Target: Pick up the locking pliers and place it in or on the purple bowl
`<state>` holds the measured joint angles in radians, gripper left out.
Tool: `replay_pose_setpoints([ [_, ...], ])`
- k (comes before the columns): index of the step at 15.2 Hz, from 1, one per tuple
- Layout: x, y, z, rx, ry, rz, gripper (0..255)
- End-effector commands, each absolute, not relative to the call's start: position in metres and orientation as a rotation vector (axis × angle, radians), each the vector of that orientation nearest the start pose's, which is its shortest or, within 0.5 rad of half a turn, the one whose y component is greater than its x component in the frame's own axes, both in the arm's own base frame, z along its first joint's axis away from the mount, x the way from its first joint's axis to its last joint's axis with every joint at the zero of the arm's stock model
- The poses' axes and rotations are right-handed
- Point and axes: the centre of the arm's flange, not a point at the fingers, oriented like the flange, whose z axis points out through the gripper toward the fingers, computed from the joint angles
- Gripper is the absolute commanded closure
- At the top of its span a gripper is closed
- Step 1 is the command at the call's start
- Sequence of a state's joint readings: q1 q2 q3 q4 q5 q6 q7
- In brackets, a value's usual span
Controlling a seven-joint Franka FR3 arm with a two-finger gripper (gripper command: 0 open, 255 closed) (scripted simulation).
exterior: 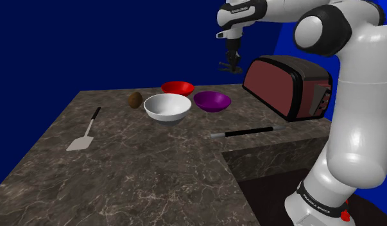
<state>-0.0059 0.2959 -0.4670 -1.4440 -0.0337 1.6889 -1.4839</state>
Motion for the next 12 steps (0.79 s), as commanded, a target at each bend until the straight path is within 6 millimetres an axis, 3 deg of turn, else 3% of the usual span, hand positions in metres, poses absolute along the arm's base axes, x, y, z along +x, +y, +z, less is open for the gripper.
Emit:
replay_pose_setpoints([
  [1,0.578,-0.23,0.536,-2.792,-1.582,0.238,255],
  [12,0.547,-0.088,0.539,-2.792,-1.582,0.238,255],
])
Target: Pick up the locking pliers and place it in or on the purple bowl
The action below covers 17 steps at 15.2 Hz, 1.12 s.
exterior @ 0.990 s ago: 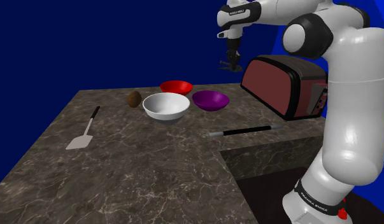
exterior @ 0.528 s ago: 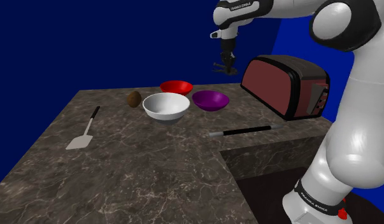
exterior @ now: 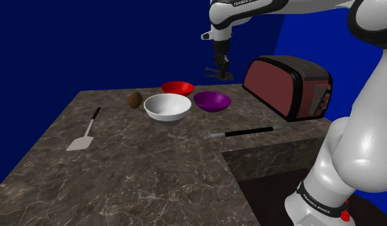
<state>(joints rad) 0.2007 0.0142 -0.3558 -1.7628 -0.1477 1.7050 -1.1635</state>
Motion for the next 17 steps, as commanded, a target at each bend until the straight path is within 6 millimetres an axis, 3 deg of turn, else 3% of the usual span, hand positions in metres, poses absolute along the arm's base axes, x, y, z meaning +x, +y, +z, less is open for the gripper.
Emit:
replay_pose_setpoints([
  [1,0.544,-0.075,0.539,-2.792,-1.582,0.238,255],
  [3,0.539,-0.049,0.54,-2.792,-1.582,0.238,255],
  [4,0.534,-0.026,0.54,-2.792,-1.582,0.238,255],
  [17,0.534,-0.026,0.472,-2.792,-1.582,0.238,255],
])
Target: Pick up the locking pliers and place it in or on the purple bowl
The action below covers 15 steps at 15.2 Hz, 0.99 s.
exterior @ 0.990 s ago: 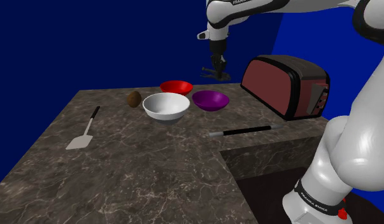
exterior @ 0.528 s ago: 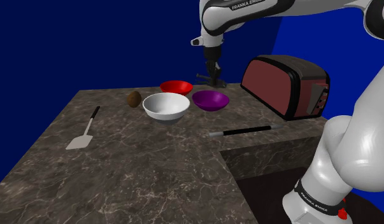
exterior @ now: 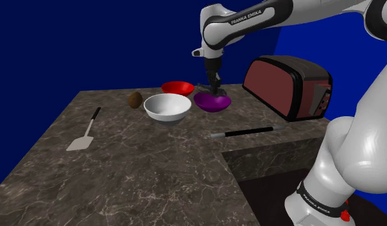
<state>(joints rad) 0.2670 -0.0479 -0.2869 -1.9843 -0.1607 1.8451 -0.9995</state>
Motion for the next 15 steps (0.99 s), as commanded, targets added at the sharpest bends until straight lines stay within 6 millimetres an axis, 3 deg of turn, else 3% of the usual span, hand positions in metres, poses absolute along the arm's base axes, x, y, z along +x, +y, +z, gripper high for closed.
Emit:
replay_pose_setpoints([
  [1,0.5338,-0.0257,0.4663,-2.792,-1.582,0.238,255],
  [9,0.5338,-0.0257,0.464,-2.792,-1.582,0.238,255],
  [10,0.5338,-0.0257,0.464,-2.792,-1.582,0.238,0],
  [15,0.5338,-0.0257,0.464,-2.792,-1.582,0.238,0],
])
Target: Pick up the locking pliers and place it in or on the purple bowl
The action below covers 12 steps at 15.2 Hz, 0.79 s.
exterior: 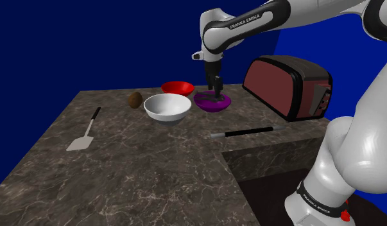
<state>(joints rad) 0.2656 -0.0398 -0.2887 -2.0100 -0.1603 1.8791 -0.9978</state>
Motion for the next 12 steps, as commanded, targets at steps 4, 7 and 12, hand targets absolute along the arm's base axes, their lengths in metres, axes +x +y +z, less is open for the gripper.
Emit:
replay_pose_setpoints([
  [4,0.538,-0.019,0.513,-2.792,-1.582,0.238,0],
  [7,0.538,-0.019,0.513,-2.792,-1.582,0.238,0],
  [12,0.538,-0.019,0.513,-2.792,-1.582,0.238,0],
])
